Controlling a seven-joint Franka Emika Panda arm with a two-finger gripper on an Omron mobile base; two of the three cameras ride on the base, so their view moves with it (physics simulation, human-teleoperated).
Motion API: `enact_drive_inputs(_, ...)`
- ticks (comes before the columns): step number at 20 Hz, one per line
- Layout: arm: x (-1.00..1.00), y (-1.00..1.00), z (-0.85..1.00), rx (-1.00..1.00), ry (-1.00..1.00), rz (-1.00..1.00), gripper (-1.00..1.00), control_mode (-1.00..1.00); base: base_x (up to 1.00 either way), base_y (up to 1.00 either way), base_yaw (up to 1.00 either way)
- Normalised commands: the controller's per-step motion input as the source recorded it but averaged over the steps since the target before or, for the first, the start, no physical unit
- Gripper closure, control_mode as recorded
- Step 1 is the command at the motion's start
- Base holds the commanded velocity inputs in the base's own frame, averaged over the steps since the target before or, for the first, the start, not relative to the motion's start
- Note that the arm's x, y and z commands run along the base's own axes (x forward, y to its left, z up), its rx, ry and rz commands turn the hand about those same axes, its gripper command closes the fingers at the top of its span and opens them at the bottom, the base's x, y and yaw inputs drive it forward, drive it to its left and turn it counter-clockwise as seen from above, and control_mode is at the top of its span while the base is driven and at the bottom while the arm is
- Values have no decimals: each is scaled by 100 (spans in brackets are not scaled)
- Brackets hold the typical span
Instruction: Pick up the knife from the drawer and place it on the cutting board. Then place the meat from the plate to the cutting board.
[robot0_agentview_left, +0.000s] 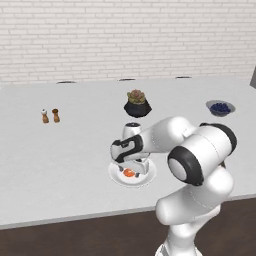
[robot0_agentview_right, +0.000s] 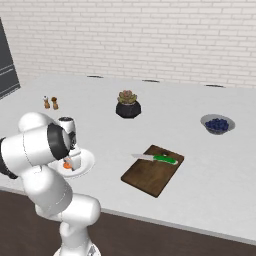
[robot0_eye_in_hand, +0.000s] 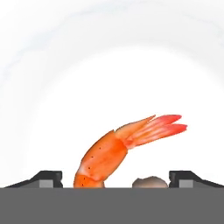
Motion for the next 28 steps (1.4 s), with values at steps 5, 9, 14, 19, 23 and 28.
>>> enact_drive_inputs(5,-1,10,-74,0,0,-4,100,-100,0,0,0)
enact_drive_inputs(9,-11,1,-32,1,-6,-1,100,-100,0,0,0)
enact_drive_inputs(14,-24,0,26,5,-18,0,100,-100,0,0,0)
enact_drive_inputs(19,-74,-52,98,8,-15,-10,100,-100,0,0,0)
enact_drive_inputs(23,-52,-97,86,3,-8,-13,100,-100,0,0,0)
enact_drive_inputs(28,-11,-100,42,0,-1,-17,100,-100,0,0,0)
